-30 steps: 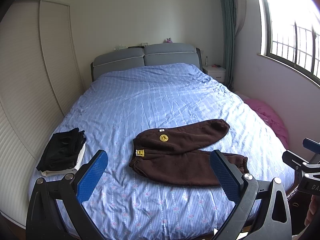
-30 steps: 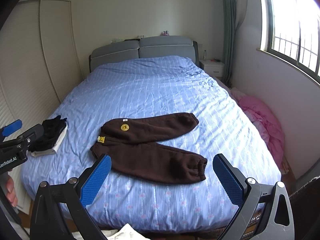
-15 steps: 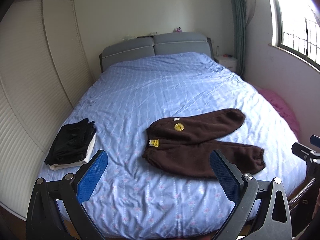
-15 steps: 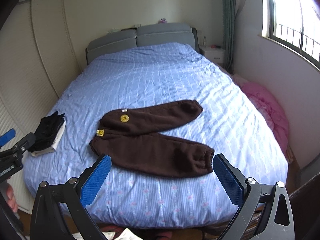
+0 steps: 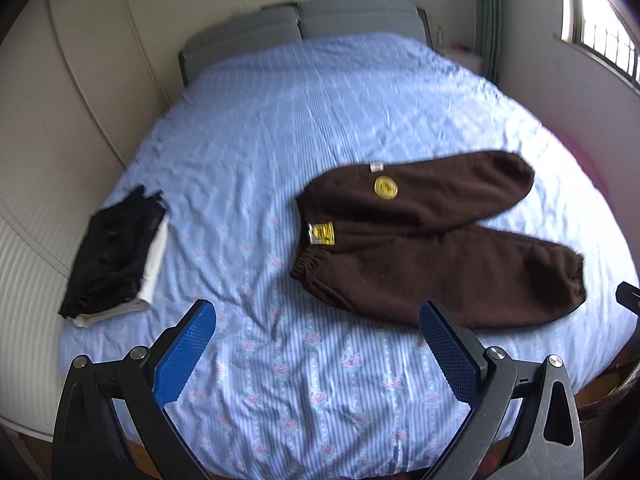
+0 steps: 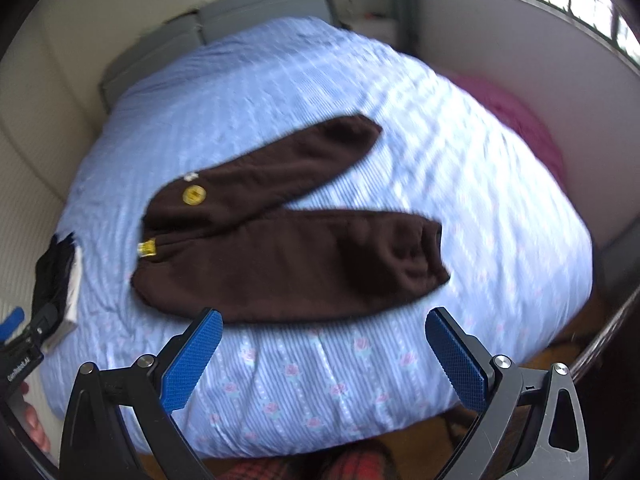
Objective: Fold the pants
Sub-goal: 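Lower both tools to the brown pants and grasp the leg cuffs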
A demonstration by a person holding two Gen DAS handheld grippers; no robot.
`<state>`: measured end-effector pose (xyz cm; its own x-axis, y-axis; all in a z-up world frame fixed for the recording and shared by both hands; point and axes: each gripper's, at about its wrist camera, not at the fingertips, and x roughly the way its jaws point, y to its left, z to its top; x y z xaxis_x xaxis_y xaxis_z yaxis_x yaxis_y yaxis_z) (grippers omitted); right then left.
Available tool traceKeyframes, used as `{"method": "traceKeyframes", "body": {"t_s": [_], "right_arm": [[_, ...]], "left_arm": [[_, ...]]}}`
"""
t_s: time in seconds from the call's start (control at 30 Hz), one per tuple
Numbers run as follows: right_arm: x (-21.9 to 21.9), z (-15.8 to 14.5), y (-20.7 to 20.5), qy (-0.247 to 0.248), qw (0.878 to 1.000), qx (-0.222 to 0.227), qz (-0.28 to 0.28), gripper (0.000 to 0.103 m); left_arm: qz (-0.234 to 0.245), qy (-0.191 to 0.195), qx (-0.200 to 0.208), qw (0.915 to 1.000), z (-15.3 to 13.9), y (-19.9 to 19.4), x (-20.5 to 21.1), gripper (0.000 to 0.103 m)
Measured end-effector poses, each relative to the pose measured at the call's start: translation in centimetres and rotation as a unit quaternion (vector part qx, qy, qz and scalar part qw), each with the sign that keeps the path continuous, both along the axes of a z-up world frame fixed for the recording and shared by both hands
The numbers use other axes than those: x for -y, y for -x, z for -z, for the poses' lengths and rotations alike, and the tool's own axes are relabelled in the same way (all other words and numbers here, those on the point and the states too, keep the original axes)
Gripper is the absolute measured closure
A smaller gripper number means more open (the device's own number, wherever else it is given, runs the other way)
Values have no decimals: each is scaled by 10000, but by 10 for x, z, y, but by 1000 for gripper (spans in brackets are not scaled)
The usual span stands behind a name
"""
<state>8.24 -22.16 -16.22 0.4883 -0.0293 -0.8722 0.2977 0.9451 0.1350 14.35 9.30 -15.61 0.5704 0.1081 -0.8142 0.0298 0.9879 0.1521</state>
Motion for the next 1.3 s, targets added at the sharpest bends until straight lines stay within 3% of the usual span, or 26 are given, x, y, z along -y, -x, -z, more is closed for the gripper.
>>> {"method": "traceKeyframes", "body": {"t_s": [0.27, 0.5, 0.73, 0.93, 1.03, 1.1, 1.13, 1.2, 1.3], "right_arm": [[12, 94, -38, -625, 9944, -772, 366, 7], [42, 162, -55, -926, 9860, -1157, 770, 14], [62, 210, -62, -1300, 9745, -1418, 1159, 22], [67, 218, -69, -1315, 9739, -1361, 1256, 23], [68, 216, -75, -1252, 9763, -1303, 1195, 37], [70, 213, -76, -1259, 9765, -1290, 1184, 55], [72, 210, -77, -1279, 9767, -1260, 1175, 59], [72, 201, -79, -1266, 9785, -1207, 1094, 77], [68, 171, -81, -1236, 9832, -955, 945, 85]], "left_arm": [[-121, 455, -862, 9952, 91, -45, 11, 0], [-325, 472, -1273, 9902, 156, -79, 21, 1], [-697, 1060, -1845, 9746, 203, -93, 21, 4], [-811, 1701, -2134, 9586, 219, -107, 22, 23], [-738, 1664, -2093, 9608, 213, -109, 29, 39], [-723, 1635, -2066, 9620, 206, -108, 30, 57], [-711, 1598, -2007, 9639, 199, -107, 31, 60], [-630, 1507, -1901, 9681, 185, -103, 33, 66], [-559, 1489, -1673, 9730, 162, -95, 35, 70]]}}
